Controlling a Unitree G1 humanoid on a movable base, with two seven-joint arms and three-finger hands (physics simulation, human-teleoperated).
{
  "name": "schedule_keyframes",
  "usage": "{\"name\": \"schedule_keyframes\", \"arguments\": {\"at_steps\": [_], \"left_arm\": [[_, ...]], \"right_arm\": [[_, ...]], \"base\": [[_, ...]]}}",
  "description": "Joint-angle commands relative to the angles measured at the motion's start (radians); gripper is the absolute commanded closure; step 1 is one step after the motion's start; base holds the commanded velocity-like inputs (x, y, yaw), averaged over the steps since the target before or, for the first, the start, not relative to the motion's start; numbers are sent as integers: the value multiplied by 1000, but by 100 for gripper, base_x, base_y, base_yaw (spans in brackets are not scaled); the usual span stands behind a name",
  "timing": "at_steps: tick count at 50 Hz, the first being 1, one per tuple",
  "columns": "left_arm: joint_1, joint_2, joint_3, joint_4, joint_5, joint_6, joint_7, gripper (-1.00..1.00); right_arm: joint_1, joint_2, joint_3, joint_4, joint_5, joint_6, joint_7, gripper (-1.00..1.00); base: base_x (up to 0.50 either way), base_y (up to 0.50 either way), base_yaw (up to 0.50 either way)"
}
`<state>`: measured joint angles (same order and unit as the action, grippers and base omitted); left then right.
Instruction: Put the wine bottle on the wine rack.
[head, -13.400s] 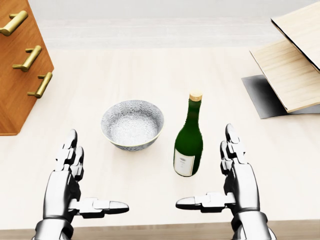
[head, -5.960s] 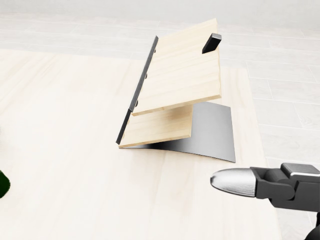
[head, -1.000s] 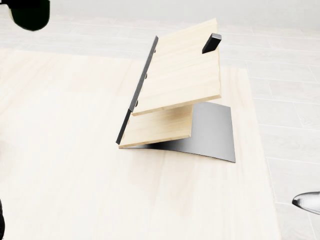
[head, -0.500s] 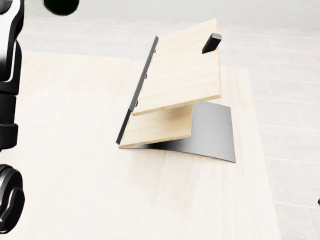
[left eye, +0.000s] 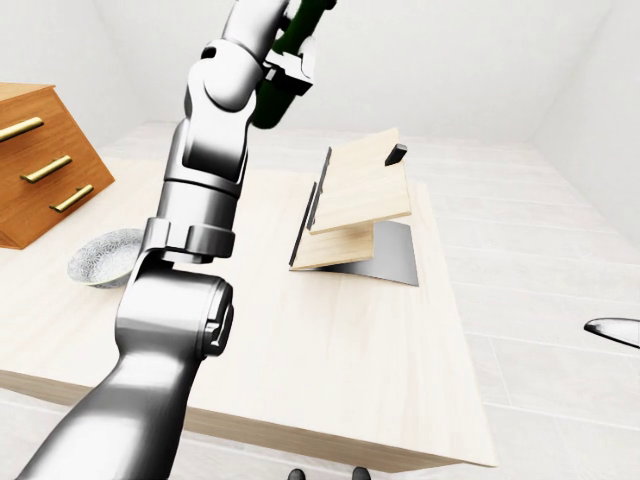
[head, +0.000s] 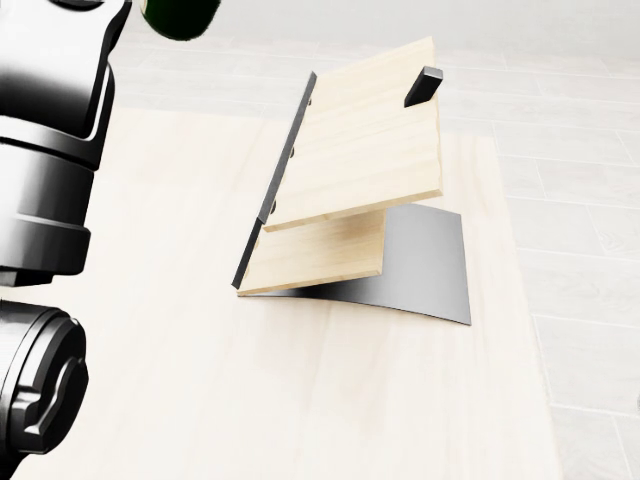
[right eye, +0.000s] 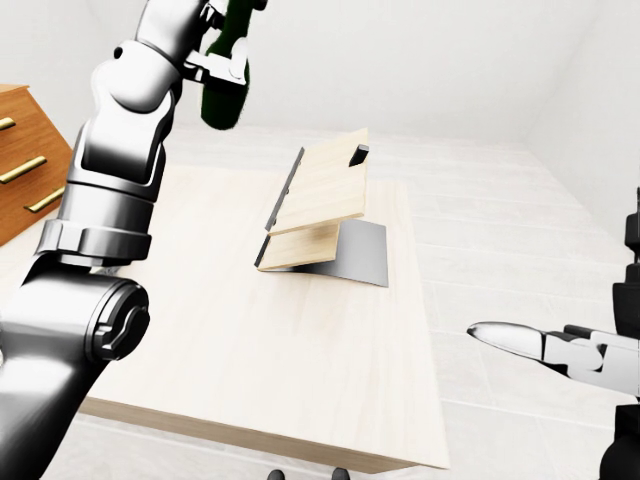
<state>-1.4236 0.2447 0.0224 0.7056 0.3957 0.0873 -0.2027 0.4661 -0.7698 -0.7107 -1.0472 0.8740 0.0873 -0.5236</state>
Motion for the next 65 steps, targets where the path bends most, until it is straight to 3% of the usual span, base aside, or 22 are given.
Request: {"name": "schedule_keyframes", "arguments": {"at_steps": [1, 15, 25, 40, 65], "left_arm": [[-61, -49, -14, 89, 53, 0, 13, 100], [-113, -118, -40, 123, 82, 0, -3, 100], [-107, -162, -67, 114, 130, 0, -33, 100], [-106, -226, -92, 128, 185, 0, -58, 100], [-105, -306, -100, 163, 257, 0, -68, 100]], "right_arm": [[23, 0, -44, 0, 28, 0, 0, -100], [67, 15, -107, 0, 68, 0, 0, -100], [79, 28, -212, 0, 147, 0, 0, -100], [-11, 11, -288, 0, 224, 0, 0, -100], [-104, 12, -322, 0, 254, 0, 0, -100]], "base": [[0, 0, 0], [0, 0, 0], [0, 0, 0], [0, 0, 0], [0, 0, 0]]}}
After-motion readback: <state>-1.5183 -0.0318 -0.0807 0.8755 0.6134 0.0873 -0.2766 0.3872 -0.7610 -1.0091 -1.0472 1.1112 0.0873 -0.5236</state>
